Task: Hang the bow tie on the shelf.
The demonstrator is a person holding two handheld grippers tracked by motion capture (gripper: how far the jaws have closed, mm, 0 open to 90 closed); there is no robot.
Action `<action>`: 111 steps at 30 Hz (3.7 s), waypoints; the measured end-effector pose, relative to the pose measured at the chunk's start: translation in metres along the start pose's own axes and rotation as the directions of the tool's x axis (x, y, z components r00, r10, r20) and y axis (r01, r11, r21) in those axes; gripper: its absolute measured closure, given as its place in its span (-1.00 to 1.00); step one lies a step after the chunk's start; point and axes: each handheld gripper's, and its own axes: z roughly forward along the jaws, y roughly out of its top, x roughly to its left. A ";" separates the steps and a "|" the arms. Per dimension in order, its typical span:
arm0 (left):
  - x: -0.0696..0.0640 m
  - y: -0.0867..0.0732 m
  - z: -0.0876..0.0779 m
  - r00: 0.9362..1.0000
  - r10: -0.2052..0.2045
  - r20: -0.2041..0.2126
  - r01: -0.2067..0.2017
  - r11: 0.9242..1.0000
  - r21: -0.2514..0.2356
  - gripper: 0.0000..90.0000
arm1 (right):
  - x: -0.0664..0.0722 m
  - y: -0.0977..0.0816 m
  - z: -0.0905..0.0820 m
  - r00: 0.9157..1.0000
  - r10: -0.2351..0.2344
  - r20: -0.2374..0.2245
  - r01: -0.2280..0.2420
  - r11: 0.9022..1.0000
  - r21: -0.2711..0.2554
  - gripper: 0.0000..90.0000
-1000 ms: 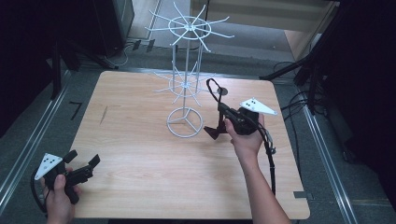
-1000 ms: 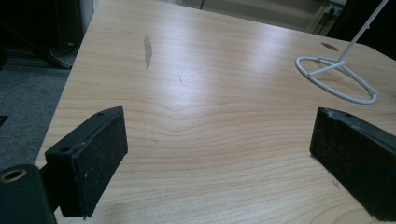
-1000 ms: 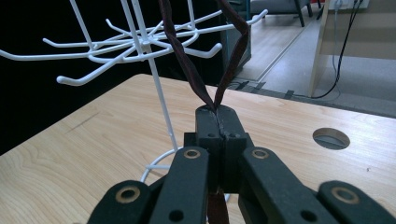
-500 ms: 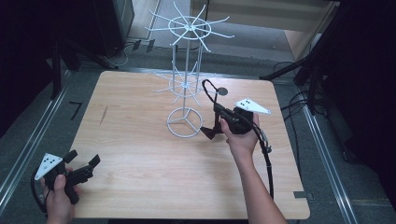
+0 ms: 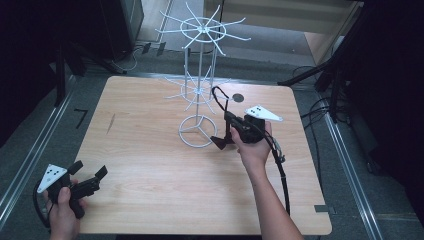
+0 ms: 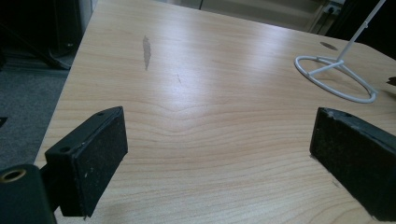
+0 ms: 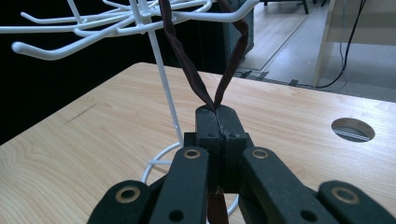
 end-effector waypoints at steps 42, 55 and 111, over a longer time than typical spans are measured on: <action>0.000 0.000 0.000 1.000 0.001 0.002 -0.001 1.000 -0.001 -0.90 | -0.001 -0.024 0.018 0.996 -0.073 0.056 0.068 0.994 0.089 0.89; 0.000 0.000 0.000 1.000 0.001 0.000 -0.001 1.000 -0.001 -0.89 | 0.003 -0.015 0.003 0.990 -0.122 0.073 0.118 0.991 0.060 -0.46; -0.001 0.000 0.000 1.000 0.008 -0.007 -0.008 1.000 0.001 -0.88 | -0.062 -0.069 -0.089 0.972 -0.026 0.232 0.006 0.996 0.087 -0.91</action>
